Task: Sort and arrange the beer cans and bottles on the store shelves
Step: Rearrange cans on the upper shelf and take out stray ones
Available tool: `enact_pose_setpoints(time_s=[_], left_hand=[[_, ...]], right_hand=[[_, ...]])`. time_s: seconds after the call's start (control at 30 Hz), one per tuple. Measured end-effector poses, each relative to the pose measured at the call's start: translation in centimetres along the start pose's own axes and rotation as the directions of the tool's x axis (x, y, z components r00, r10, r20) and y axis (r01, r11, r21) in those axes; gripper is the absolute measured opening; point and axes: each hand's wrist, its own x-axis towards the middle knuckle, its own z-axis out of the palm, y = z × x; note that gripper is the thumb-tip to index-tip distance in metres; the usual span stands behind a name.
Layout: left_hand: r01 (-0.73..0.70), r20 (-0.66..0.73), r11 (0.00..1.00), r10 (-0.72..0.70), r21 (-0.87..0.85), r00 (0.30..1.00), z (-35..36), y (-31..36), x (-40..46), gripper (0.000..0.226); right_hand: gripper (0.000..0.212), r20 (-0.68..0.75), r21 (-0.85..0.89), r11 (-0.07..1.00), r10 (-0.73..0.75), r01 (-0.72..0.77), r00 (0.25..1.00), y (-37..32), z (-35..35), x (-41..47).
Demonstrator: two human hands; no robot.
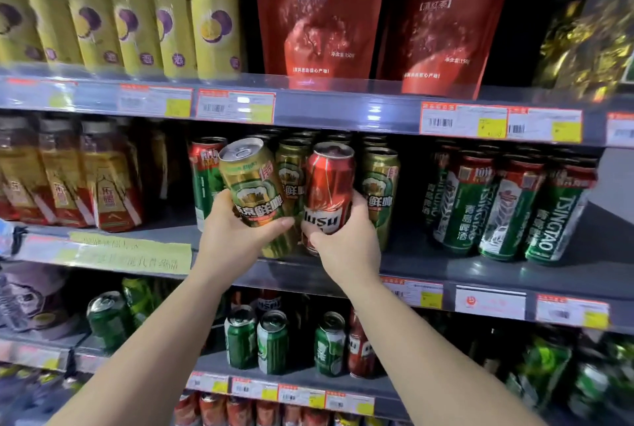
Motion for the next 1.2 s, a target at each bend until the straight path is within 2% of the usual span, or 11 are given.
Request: enact_pose_setpoints(time_s=[0.1,0.2,0.37,0.47,0.63,0.73,0.87,0.97,1.03,1.1,1.2], left_hand=[[0.021,-0.024,1.0,-0.021,0.003,0.999,1.6,0.1,0.4,0.074],[0.037,0.007,0.999,-0.037,0.025,0.999,4.2,0.6,0.5,0.084],[0.025,0.024,0.978,-0.03,0.206,0.999,8.1,1.7,0.2,0.078],[0.025,0.008,0.952,-0.029,0.306,1.0,9.3,2.1,0.7,0.066],[0.085,-0.139,0.974,-0.056,0.209,0.989,10.9,2.2,0.3,0.092],[0.095,-0.179,0.974,-0.057,0.208,0.982,11.3,2.1,0.5,0.092],[0.121,-0.142,0.949,-0.082,0.292,0.986,10.8,1.6,0.6,0.088],[0.049,-0.124,0.959,-0.015,0.281,0.992,9.2,0.7,0.0,0.082],[-0.001,-0.237,0.967,0.064,0.255,0.969,7.3,-0.1,-0.2,0.071],[0.018,-0.426,0.972,0.085,0.233,0.901,4.8,-0.9,0.4,0.064],[0.186,-0.569,0.939,0.012,0.29,0.822,0.9,-2.5,2.7,0.079]], right_hand=[[0.078,-0.114,0.076,0.991,-0.102,0.111,0.988,0.5,-3.0,-0.7],[0.075,-0.161,0.075,0.982,-0.161,0.175,0.974,1.2,-6.5,-1.1],[0.068,-0.222,0.028,0.99,-0.127,0.137,0.967,3.8,-11.6,-0.9],[0.075,-0.26,0.028,0.994,-0.091,0.102,0.961,5.5,-13.9,-0.7],[0.075,-0.241,0.017,0.995,-0.088,0.095,0.967,6.8,-15.2,0.1],[0.075,-0.197,0.01,0.998,-0.065,0.068,0.978,7.2,-14.7,0.9],[0.08,-0.157,-0.005,0.999,-0.034,0.033,0.987,7.8,-13.7,1.7],[0.076,-0.132,-0.033,0.999,0.002,-0.007,0.991,8.4,-12.9,2.0],[0.073,-0.128,-0.051,0.998,0.019,-0.025,0.992,8.6,-12.6,2.2],[0.072,-0.13,-0.053,0.998,0.022,-0.029,0.991,8.8,-12.3,2.5],[0.072,-0.132,-0.056,0.998,0.024,-0.031,0.991,8.9,-11.9,2.6]])
